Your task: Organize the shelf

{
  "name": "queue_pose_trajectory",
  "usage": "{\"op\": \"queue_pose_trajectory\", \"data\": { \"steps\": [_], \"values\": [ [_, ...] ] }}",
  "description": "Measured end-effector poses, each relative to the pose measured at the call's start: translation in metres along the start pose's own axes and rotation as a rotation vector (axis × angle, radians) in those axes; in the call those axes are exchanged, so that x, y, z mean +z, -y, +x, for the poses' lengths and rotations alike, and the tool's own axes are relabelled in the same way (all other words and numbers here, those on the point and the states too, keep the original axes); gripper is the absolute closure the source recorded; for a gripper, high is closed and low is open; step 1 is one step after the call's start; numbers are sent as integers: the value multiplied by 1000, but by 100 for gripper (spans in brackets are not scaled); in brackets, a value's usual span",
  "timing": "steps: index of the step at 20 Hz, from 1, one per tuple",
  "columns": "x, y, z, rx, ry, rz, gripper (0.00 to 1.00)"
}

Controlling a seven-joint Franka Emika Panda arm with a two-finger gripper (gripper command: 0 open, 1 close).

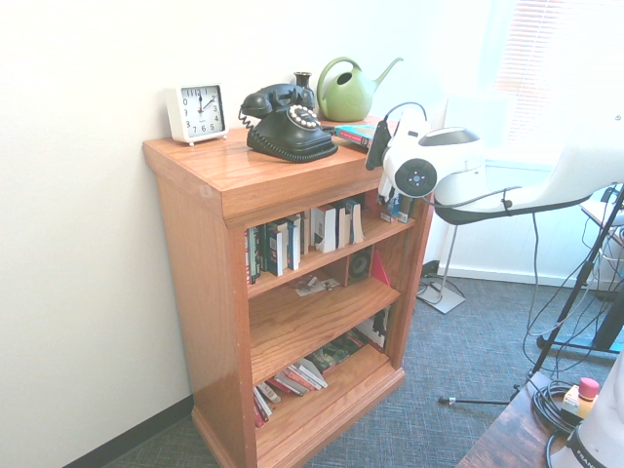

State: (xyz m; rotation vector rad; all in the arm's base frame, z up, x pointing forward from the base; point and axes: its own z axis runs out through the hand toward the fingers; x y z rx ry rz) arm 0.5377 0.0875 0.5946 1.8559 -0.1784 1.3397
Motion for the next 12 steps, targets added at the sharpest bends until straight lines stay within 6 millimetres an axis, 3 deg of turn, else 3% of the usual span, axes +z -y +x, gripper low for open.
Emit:
{"op": "queue_pose_trajectory", "data": {
  "steps": [4,8,12],
  "values": [
    [-2,-14,7,64,41,9,100],
    [-10,-62,22,151,98,4,100],
    [-31,-110,19,226,159,16,100]
  ]
}}
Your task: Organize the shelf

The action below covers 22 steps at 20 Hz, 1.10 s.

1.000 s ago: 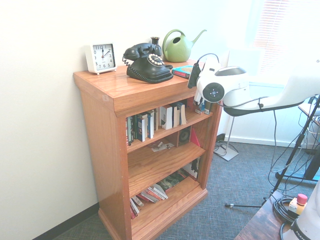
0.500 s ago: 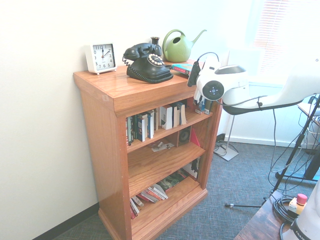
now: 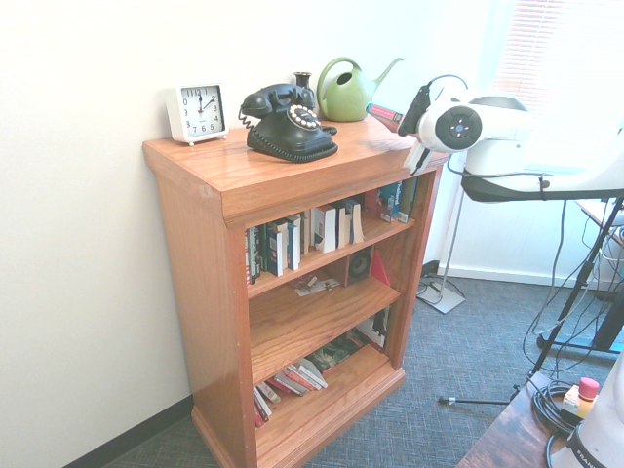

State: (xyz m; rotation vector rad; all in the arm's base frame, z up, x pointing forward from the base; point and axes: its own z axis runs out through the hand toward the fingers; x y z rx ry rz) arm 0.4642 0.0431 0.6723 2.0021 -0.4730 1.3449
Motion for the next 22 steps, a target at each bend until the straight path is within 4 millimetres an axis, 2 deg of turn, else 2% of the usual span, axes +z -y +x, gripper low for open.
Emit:
{"op": "queue_pose_trajectory", "data": {
  "steps": [4,7,11,13,17,22],
  "values": [
    [-22,-33,-13,52,63,37,100],
    [-29,-63,-21,100,117,86,100],
    [-20,-105,-43,177,216,151,100],
    [-12,-117,-61,205,259,182,100],
    [6,-123,-102,257,330,244,100],
    [40,-112,-154,302,417,296,100]
  ]
}}
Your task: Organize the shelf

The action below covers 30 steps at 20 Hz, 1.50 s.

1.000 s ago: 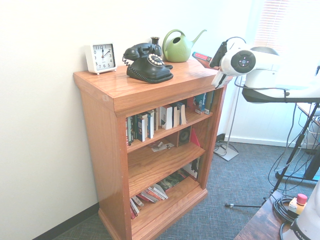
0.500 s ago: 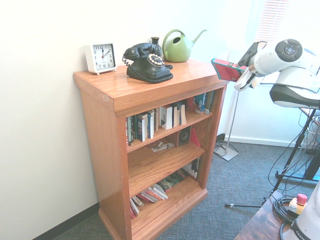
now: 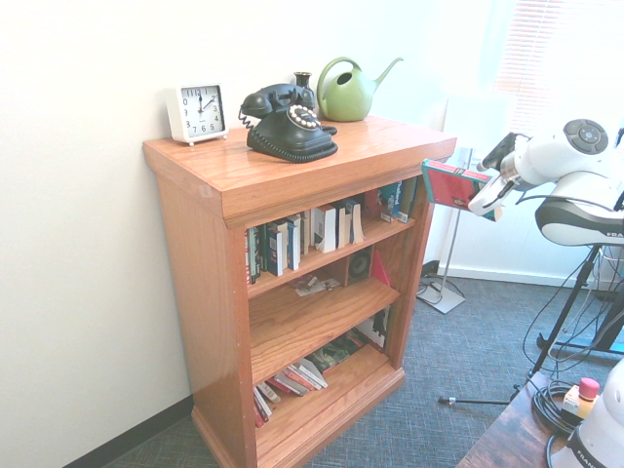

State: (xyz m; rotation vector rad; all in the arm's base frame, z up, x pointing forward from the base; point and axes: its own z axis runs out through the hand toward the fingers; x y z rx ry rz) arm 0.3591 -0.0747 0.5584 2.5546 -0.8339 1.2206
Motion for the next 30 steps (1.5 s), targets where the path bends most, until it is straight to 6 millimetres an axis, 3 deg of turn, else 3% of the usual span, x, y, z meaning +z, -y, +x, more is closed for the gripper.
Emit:
{"op": "queue_pose_trajectory", "data": {
  "steps": [4,13,19,30],
  "values": [
    [38,4,-21,10,43,19,100],
    [101,20,-45,-28,31,93,100],
    [139,19,-40,-37,-3,118,100],
    [166,71,-45,-22,13,179,100]
  ]
}}
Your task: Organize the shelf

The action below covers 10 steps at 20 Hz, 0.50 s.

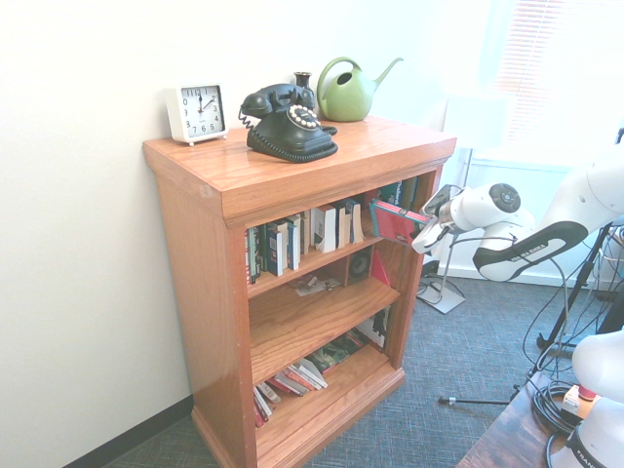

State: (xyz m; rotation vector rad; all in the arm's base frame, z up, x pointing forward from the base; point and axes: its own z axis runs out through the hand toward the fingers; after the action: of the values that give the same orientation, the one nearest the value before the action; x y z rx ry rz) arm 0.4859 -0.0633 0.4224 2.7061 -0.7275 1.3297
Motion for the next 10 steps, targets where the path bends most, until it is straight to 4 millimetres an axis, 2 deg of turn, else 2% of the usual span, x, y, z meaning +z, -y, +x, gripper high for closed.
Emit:
{"op": "queue_pose_trajectory", "data": {
  "steps": [5,10],
  "values": [
    [12,20,3,42,10,18,100],
    [26,25,12,81,24,-2,100]
  ]
}}
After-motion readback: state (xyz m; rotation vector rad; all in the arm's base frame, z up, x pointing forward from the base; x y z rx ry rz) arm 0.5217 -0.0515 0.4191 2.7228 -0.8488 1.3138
